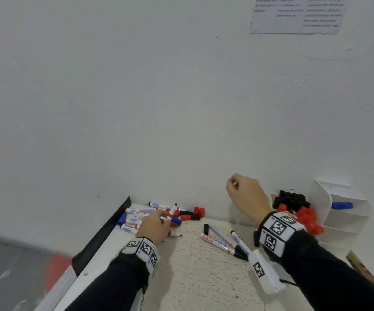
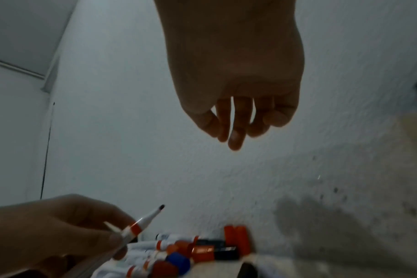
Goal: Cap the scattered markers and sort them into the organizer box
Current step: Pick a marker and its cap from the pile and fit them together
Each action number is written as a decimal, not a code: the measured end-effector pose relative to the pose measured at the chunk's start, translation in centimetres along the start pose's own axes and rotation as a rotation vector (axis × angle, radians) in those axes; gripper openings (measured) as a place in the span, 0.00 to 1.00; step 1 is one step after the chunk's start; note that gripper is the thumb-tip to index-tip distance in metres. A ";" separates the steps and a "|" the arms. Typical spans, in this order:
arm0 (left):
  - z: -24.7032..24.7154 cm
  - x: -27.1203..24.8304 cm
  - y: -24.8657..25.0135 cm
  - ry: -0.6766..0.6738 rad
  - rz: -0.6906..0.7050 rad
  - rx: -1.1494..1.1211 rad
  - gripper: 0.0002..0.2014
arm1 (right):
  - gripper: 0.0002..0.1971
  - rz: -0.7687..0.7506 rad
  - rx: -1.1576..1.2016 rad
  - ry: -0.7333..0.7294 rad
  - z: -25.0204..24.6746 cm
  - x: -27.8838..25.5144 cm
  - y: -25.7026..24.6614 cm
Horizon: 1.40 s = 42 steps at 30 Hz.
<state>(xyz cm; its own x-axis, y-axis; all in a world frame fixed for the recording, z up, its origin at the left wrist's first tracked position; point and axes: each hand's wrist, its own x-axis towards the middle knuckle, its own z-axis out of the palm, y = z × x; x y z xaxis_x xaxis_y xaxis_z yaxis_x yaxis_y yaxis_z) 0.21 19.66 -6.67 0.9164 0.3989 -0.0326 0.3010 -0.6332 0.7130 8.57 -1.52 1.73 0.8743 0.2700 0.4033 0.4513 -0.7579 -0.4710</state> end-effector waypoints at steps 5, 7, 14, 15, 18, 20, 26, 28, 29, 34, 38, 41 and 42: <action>0.1 0.7 -0.4 -0.018 0.020 0.104 0.14 | 0.14 0.146 0.034 -0.417 7.0 0.5 -0.4; 0.6 1.2 -0.6 -0.011 0.031 0.126 0.13 | 0.16 0.160 -0.003 -0.475 9.2 0.5 0.0; 2.3 1.8 -0.6 0.033 0.063 0.155 0.08 | 0.15 0.149 -0.032 -0.475 12.9 1.4 1.3; 2.5 1.8 -0.7 0.048 0.072 0.155 0.08 | 0.14 0.152 -0.022 -0.445 13.0 1.4 1.4; 2.9 1.9 -1.0 0.061 0.094 0.126 0.08 | 0.10 0.170 0.010 -0.338 13.2 1.4 1.9; 3.3 1.7 -1.3 0.100 0.104 0.109 0.08 | 0.08 0.184 0.053 -0.251 13.0 1.2 2.2; 3.9 1.6 -1.6 0.123 0.135 -0.040 0.09 | 0.09 0.090 0.296 -0.044 11.6 0.6 1.6; 4.1 1.6 -1.6 0.094 0.149 -0.077 0.10 | 0.10 0.094 0.474 -0.101 11.0 0.1 0.9; 4.1 1.6 -1.6 0.075 0.153 -0.089 0.10 | 0.09 0.095 0.536 -0.135 10.7 -0.1 0.5; 4.1 1.9 -1.9 0.089 0.190 -0.086 0.11 | 0.10 0.068 0.541 -0.233 11.2 -0.7 0.3; 4.3 1.9 -2.1 0.097 0.234 -0.079 0.11 | 0.13 0.046 0.545 -0.315 11.4 -1.1 0.6; 4.2 1.9 -2.1 0.091 0.309 -0.044 0.13 | 0.08 0.065 0.620 -0.346 11.8 -1.6 0.5; 4.1 2.0 -2.1 0.102 0.328 -0.031 0.13 | 0.05 0.073 0.615 -0.337 11.9 -1.7 0.4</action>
<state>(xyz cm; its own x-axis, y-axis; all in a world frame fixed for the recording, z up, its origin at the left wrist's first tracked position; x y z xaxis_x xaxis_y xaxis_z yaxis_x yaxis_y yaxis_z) 2.48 19.02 -11.12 0.9315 0.2428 0.2709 -0.0146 -0.7190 0.6949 9.40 4.81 -8.46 0.8689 0.4760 0.1356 0.3217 -0.3350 -0.8856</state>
